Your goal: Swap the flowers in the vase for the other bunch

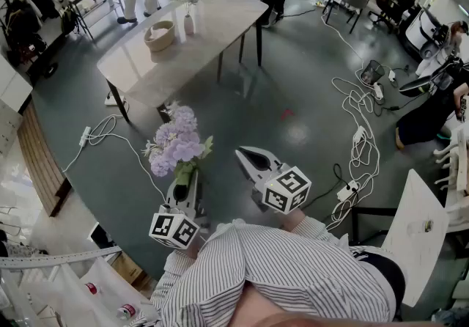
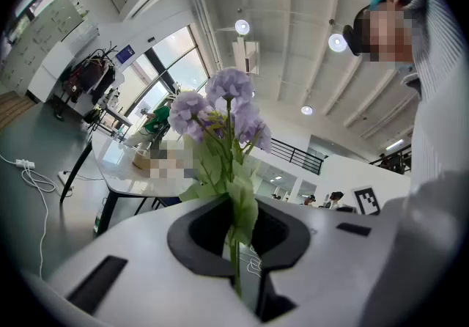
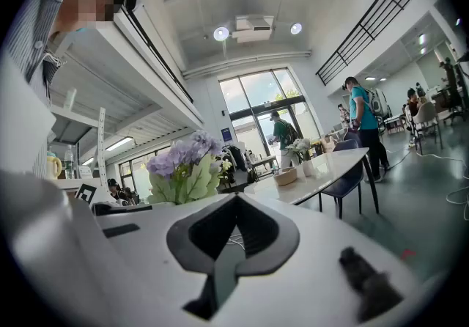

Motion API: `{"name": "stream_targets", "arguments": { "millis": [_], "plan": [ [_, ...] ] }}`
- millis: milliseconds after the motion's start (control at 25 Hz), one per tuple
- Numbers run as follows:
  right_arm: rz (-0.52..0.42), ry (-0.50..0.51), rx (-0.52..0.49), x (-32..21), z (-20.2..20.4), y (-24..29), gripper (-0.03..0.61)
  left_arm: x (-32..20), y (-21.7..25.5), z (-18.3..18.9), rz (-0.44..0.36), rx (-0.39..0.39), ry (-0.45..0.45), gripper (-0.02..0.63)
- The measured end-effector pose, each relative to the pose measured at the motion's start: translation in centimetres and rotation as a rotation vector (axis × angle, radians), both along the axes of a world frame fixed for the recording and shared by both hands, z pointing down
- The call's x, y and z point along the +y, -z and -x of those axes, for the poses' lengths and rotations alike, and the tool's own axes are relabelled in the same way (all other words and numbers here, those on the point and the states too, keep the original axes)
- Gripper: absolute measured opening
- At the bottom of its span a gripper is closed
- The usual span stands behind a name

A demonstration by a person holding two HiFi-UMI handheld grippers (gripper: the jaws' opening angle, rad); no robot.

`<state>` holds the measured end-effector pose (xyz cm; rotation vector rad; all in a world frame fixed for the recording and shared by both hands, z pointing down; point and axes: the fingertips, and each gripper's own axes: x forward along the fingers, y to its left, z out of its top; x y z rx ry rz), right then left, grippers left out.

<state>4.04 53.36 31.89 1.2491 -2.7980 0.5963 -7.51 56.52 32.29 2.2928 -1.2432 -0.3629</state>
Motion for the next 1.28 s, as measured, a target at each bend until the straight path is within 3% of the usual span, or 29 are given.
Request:
{"name": "stream_targets", "arguments": {
  "millis": [360, 800, 960, 1280],
  "plan": [
    [-0.015, -0.044, -0.002, -0.8, -2.2, 1.2, 0.016, -1.1, 1.3, -0.7, -0.027, 0.006, 0.000, 0.048],
    [-0.037, -0.034, 0.018, -1.0, -2.2, 1.4, 0.015, -1.2, 0.7, -1.2, -0.022, 0.001, -0.013, 0.047],
    [-0.069, -0.031, -0.019, -0.9, -1.4, 1.8, 0.015, -1.4, 0.8, -0.9, -0.025, -0.001, -0.022, 0.048],
    [-0.036, -0.028, -0.077, -0.8, -0.5, -0.5, 0.017, -0.8, -1.2, -0.8, -0.045, -0.010, -0.051, 0.048]
  ]
}}
